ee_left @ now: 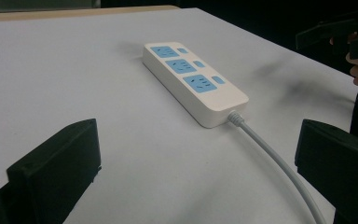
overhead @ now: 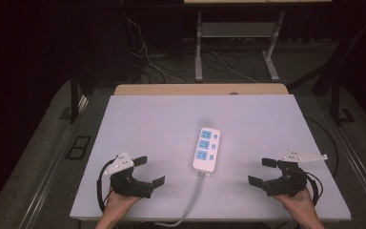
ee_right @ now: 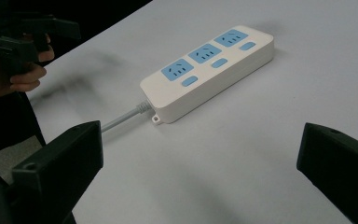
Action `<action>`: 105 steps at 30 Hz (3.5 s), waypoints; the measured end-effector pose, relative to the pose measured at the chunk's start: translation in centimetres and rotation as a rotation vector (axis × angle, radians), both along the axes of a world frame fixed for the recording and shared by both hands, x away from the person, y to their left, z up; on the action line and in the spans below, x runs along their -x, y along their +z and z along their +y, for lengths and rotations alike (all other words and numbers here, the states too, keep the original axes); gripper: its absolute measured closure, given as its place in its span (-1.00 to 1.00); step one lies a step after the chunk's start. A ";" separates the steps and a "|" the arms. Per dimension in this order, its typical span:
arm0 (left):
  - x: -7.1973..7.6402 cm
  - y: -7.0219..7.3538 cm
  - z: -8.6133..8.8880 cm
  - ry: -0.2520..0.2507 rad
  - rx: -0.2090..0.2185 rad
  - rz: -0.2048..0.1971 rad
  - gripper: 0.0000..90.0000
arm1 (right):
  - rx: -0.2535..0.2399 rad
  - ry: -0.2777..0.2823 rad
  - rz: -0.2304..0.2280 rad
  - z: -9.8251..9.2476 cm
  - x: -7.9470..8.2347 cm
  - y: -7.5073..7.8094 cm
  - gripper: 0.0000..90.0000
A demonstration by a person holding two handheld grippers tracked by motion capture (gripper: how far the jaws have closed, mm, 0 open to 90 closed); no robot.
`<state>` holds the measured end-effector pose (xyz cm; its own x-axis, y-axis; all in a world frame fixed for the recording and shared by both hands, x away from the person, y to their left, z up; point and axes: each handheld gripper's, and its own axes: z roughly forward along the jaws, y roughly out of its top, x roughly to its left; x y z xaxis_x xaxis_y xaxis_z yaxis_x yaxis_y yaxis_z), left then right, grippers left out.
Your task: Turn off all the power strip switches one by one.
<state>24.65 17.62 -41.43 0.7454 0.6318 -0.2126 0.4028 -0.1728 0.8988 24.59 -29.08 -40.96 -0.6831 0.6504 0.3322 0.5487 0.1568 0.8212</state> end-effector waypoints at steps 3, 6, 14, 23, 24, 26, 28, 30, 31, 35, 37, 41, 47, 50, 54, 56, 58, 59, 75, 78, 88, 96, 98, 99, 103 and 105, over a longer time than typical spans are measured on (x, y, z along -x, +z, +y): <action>0.0 0.0 0.0 -0.004 0.000 0.002 -1.00 | 0.005 -0.003 -0.002 0.0 0.0 0.0 -1.00; 0.0 0.0 0.0 -0.006 0.000 0.003 -1.00 | 0.007 -0.005 0.000 0.0 0.1 0.0 -1.00; -0.1 -0.1 -0.2 -0.013 -0.004 0.012 -1.00 | 0.017 -0.008 -0.001 -0.1 0.2 -0.2 -1.00; -0.3 0.0 -0.3 -0.013 0.004 0.018 -1.00 | 0.012 -0.013 0.003 -0.2 0.3 -0.2 -1.00; -0.3 0.0 -0.3 -0.014 0.004 0.019 -1.00 | 0.012 -0.015 0.003 -0.3 0.4 -0.2 -1.00; -0.4 0.1 -0.4 -0.014 0.001 0.024 -1.00 | 0.006 -0.019 0.003 -0.4 0.4 -0.2 -1.00; -0.4 0.2 -0.6 -0.020 -0.009 0.024 -1.00 | 0.001 -0.024 0.004 -0.7 0.5 -0.2 -1.00; -0.4 0.4 -0.8 -0.022 -0.014 0.022 -1.00 | 0.000 -0.025 0.006 -0.9 0.5 -0.2 -1.00; -0.4 0.4 -0.8 -0.022 -0.014 0.022 -1.00 | 0.002 -0.026 0.006 -0.9 0.5 -0.2 -1.00; -0.6 0.6 -1.0 -0.027 -0.030 0.029 -1.00 | 0.006 -0.034 0.009 -1.0 0.4 -0.3 -1.00; -0.7 0.7 -1.1 -0.034 -0.045 0.036 -1.00 | 0.005 -0.033 0.008 -1.0 0.4 -0.3 -1.00; -0.9 0.9 -1.2 -0.043 -0.057 0.050 -1.00 | 0.009 -0.023 0.012 -0.9 0.3 -0.4 -1.00; -1.3 1.4 -1.7 -0.070 -0.074 0.067 -1.00 | 0.012 -0.018 0.016 -0.8 0.3 -0.5 -1.00; -1.7 1.7 -2.0 -0.088 -0.085 0.071 -1.00 | 0.019 -0.014 0.019 -0.7 0.3 -0.6 -1.00; -2.3 2.2 -2.6 -0.110 -0.097 0.084 -1.00 | 0.021 -0.013 0.016 -0.7 0.3 -0.7 -1.00; -2.5 2.5 -2.8 -0.117 -0.103 0.087 -1.00 | 0.022 -0.013 0.016 -0.7 0.3 -0.7 -1.00; -2.8 2.7 -3.0 -0.123 -0.109 0.085 -1.00 | 0.024 -0.013 0.016 -0.8 0.3 -0.7 -1.00; -2.9 2.8 -3.1 -0.122 -0.109 0.088 -1.00 | 0.023 -0.014 0.017 -0.8 0.3 -0.7 -1.00; -5.1 3.3 -5.1 -0.169 -0.152 0.110 -1.00 | 0.020 -0.022 0.017 -1.0 0.3 -0.7 -1.00; -5.4 3.5 -5.7 -0.186 -0.165 0.113 -1.00 | 0.022 -0.019 0.016 -1.0 0.3 -0.6 -1.00; -6.5 4.2 -7.3 -0.231 -0.199 0.111 -1.00 | 0.024 -0.015 0.015 -1.0 0.2 -0.6 -1.00; -7.5 5.0 -8.1 -0.248 -0.225 0.116 -1.00 | 0.020 -0.017 0.013 -1.1 0.3 -0.6 -1.00; -7.8 5.1 -8.3 -0.254 -0.231 0.118 -1.00 | 0.020 -0.017 0.013 -1.1 0.3 -0.6 -1.00; -7.9 5.1 -8.4 -0.257 -0.237 0.117 -1.00 | 0.022 -0.017 0.014 -1.1 0.3 -0.6 -1.00; -8.3 5.0 -8.7 -0.264 -0.243 0.124 -0.99 | 0.023 -0.016 0.015 -1.0 0.3 -0.6 -1.00; -8.5 5.0 -8.9 -0.271 -0.252 0.127 -0.98 | 0.024 -0.016 0.014 -1.0 0.3 -0.6 -1.00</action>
